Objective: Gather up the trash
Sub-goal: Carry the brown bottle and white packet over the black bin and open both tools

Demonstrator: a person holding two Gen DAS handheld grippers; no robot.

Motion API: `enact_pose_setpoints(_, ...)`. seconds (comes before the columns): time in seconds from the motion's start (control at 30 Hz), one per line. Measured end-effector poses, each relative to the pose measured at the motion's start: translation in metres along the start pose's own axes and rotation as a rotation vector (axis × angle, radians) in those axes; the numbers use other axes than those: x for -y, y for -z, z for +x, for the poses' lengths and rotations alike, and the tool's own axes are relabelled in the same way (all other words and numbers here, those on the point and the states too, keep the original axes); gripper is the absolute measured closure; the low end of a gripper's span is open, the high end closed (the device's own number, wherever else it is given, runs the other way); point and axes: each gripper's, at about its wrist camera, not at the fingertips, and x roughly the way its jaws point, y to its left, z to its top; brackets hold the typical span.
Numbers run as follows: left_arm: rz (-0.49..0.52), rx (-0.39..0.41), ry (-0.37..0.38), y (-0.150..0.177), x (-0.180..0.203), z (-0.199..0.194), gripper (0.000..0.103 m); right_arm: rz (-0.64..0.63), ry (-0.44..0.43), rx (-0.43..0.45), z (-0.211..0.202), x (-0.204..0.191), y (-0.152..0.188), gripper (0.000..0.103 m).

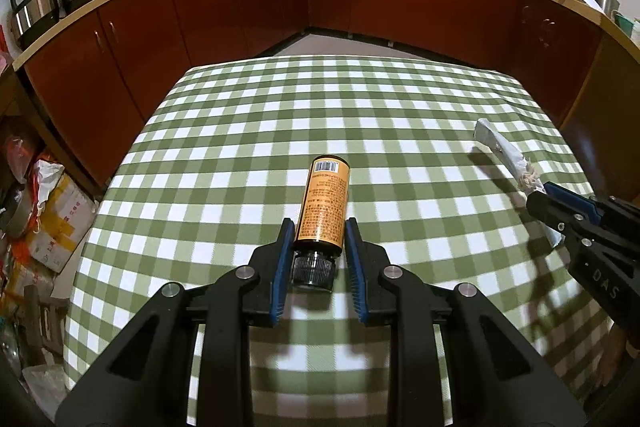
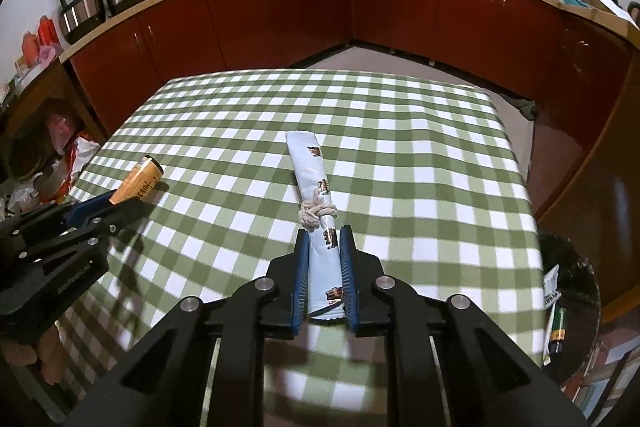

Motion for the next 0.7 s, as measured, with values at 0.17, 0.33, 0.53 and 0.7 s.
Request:
enact_pose_setpoints(0.17, 0.018, 0.016, 0.024, 0.005, 0.018, -0.013, 0.078, 0.02, 0.026, 0.054, -0.026, 0.012, 0.009, 0.086)
enact_pose_setpoints(0.33, 0.045, 0.048, 0.065, 0.006, 0.044, -0.027, 0.078, 0.063, 0.054, 0.099, -0.048, 0.032, 0.017, 0.086)
enact_pose_setpoints(0.53, 0.094, 0.073, 0.118, 0.005, 0.089, -0.039, 0.078, 0.134, 0.123, 0.148, -0.079, 0.074, 0.034, 0.086)
enact_pose_setpoints(0.7, 0.148, 0.092, 0.173, 0.005, 0.135, -0.05, 0.078, 0.187, 0.185, 0.172, -0.095, 0.108, 0.045, 0.086)
